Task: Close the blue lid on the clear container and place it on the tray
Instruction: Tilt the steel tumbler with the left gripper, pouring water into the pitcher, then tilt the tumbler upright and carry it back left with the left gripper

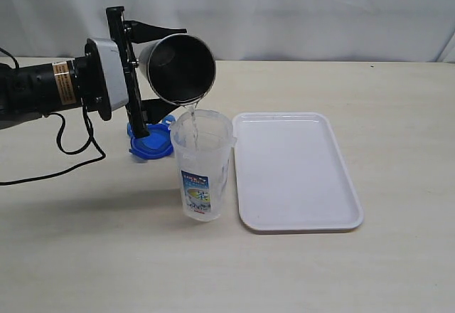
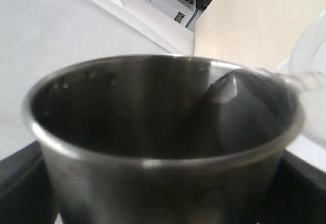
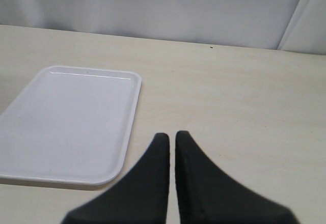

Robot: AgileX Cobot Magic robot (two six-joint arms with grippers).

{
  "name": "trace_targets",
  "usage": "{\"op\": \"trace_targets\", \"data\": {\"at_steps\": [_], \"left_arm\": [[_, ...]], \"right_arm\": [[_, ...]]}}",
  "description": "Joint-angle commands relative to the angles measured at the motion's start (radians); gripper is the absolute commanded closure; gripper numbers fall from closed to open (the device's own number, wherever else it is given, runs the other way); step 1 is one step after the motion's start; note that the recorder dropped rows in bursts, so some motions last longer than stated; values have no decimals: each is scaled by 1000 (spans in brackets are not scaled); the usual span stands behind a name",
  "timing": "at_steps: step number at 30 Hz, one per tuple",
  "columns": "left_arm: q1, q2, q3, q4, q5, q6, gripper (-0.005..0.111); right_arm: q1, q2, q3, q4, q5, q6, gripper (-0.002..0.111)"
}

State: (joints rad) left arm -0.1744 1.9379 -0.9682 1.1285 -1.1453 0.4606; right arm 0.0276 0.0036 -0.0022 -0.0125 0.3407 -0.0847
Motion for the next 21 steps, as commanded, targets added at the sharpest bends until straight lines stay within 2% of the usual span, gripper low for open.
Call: {"op": "trace_targets", "data": {"at_steps": [1, 7, 11, 15, 18, 21], "left_arm": [[-2, -25, -2, -6, -53, 5, 107], [-2, -25, -2, 8, -38, 3, 107], [-2, -25, -2, -12, -50, -183, 107], [-2, -25, -2, -22, -46, -282, 107], [-2, -25, -2, -92, -10, -399, 107], [-2, -25, -2, -254, 47, -562, 107]], "right_arm": [[-2, -4, 2, 0, 1, 3, 104], [-2, -4, 2, 0, 1, 3, 104], [-2, -4, 2, 0, 1, 3, 104], [-2, -4, 2, 0, 1, 3, 104], [-2, -4, 2, 0, 1, 3, 104], [-2, -4, 2, 0, 1, 3, 104]]}}
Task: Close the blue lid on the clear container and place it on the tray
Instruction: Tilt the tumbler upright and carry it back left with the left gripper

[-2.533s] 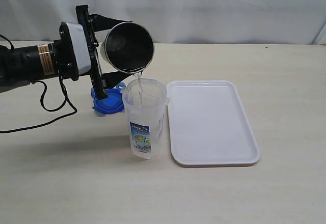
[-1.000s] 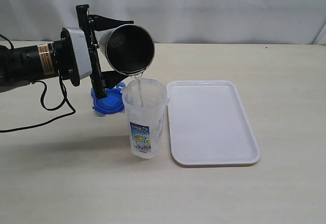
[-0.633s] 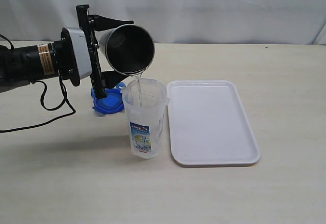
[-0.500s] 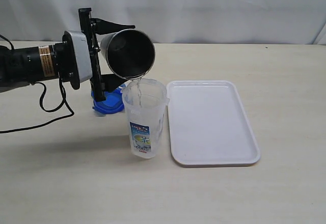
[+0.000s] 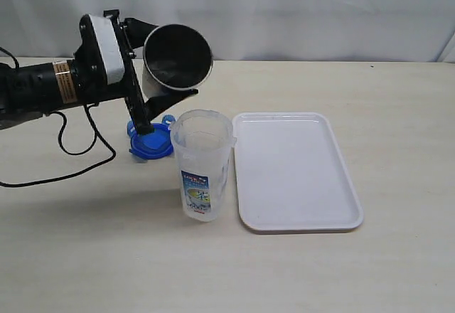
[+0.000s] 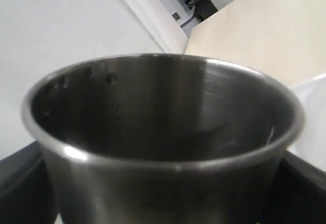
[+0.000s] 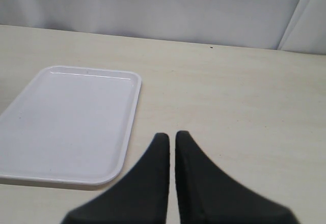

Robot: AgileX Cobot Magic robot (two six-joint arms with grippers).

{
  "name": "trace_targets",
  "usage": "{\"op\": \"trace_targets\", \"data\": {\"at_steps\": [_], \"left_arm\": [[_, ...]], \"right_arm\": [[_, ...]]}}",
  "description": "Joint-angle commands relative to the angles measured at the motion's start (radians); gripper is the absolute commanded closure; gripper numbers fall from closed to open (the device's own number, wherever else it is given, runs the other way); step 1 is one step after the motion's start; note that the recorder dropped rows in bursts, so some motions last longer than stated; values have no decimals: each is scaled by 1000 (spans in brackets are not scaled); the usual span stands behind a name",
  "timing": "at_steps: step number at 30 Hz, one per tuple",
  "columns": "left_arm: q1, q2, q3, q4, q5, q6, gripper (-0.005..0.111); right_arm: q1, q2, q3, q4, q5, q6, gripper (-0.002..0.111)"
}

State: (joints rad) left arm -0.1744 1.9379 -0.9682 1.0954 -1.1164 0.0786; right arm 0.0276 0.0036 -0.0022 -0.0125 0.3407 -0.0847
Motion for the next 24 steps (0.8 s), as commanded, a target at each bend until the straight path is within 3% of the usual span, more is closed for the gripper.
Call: {"op": "trace_targets", "data": {"at_steps": [1, 5, 9, 15, 20, 24], "left_arm": [[-2, -25, -2, -295, 43, -221, 107], [-2, -25, -20, -439, 127, -284, 107], [0, -15, -100, -432, 271, -395, 107], [11, 46, -210, -455, 336, -423, 107], [96, 110, -235, -607, 336, -452, 107], [177, 169, -235, -599, 302, -454, 107]], "right_arm": [[-2, -4, 2, 0, 1, 3, 104], [-2, -4, 2, 0, 1, 3, 104], [-2, -4, 2, 0, 1, 3, 104], [-2, -4, 2, 0, 1, 3, 104], [-2, -4, 2, 0, 1, 3, 104], [-2, -4, 2, 0, 1, 3, 104]]}}
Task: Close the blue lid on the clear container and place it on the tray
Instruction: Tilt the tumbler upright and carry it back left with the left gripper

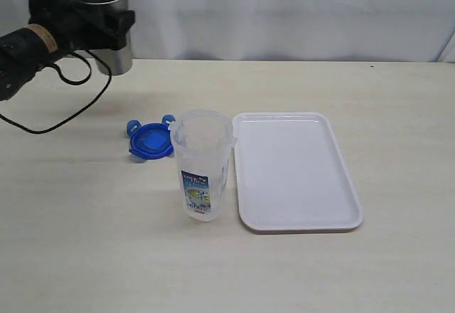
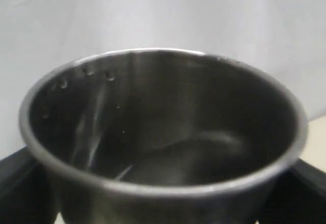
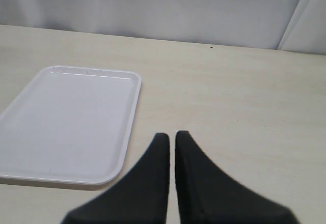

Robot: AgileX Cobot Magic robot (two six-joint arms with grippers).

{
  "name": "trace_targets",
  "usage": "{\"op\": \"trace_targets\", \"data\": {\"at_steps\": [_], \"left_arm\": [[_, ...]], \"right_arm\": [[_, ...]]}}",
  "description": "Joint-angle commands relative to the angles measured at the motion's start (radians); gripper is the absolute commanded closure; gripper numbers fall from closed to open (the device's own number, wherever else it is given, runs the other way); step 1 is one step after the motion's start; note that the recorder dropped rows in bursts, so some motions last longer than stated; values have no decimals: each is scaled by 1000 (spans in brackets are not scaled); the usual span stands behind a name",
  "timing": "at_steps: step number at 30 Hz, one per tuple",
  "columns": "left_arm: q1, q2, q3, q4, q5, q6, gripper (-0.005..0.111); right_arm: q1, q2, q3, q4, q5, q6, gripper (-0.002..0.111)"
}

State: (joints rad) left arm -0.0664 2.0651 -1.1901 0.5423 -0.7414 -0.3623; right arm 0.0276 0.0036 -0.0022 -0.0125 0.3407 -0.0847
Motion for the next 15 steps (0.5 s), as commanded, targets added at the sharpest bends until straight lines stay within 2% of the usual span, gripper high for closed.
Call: {"op": "trace_targets", "data": {"at_steps": [1, 3, 7, 11, 15], "left_arm": [[87, 57, -15, -36, -89, -13, 107], [118, 88, -27, -8, -121, -16, 107], [156, 153, -101, 15, -131, -121, 107], [159, 210, -196, 128, -131, -129, 107], [159, 256, -289, 119, -92, -131, 107]], "right_arm": [[-2, -4, 2, 0, 1, 3, 104], [-2, -4, 2, 0, 1, 3, 104], [-2, -4, 2, 0, 1, 3, 104], [-2, -4, 2, 0, 1, 3, 104], [-2, -4, 2, 0, 1, 3, 104]]}}
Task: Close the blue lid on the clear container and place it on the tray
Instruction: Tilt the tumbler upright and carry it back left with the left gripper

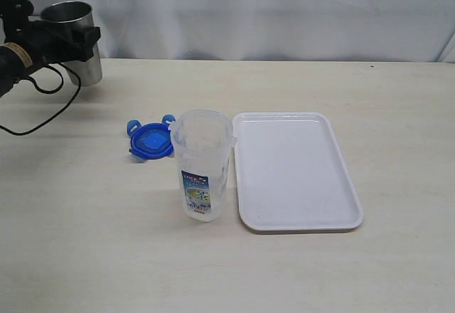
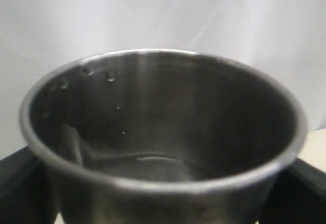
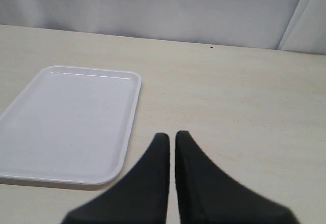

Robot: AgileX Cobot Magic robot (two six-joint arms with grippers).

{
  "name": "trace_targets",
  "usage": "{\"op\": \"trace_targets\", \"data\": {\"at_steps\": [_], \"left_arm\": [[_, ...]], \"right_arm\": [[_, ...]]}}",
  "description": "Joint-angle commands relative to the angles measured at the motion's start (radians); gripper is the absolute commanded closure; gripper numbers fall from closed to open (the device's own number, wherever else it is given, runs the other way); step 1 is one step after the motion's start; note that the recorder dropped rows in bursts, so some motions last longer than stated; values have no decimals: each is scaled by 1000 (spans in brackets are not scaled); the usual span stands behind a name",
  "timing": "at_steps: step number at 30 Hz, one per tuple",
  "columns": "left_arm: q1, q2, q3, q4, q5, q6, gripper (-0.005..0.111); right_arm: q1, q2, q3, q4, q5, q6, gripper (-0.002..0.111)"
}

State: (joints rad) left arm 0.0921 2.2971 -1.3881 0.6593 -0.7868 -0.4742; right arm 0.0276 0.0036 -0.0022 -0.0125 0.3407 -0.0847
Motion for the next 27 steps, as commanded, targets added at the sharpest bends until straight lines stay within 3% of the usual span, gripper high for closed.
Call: {"op": "trace_targets", "data": {"at_steps": [1, 4, 18, 27], "left_arm": [[0, 31, -114, 2, -17, -19, 107], [0, 56, -160, 2, 26, -19, 107], [0, 112, -158, 12, 18, -19, 107], [3, 118, -70, -23, -105, -4, 107]], "right_arm": [[-2, -4, 2, 0, 1, 3, 104], [-2, -4, 2, 0, 1, 3, 104], [-2, -4, 2, 0, 1, 3, 104], [-2, -4, 2, 0, 1, 3, 104]]}}
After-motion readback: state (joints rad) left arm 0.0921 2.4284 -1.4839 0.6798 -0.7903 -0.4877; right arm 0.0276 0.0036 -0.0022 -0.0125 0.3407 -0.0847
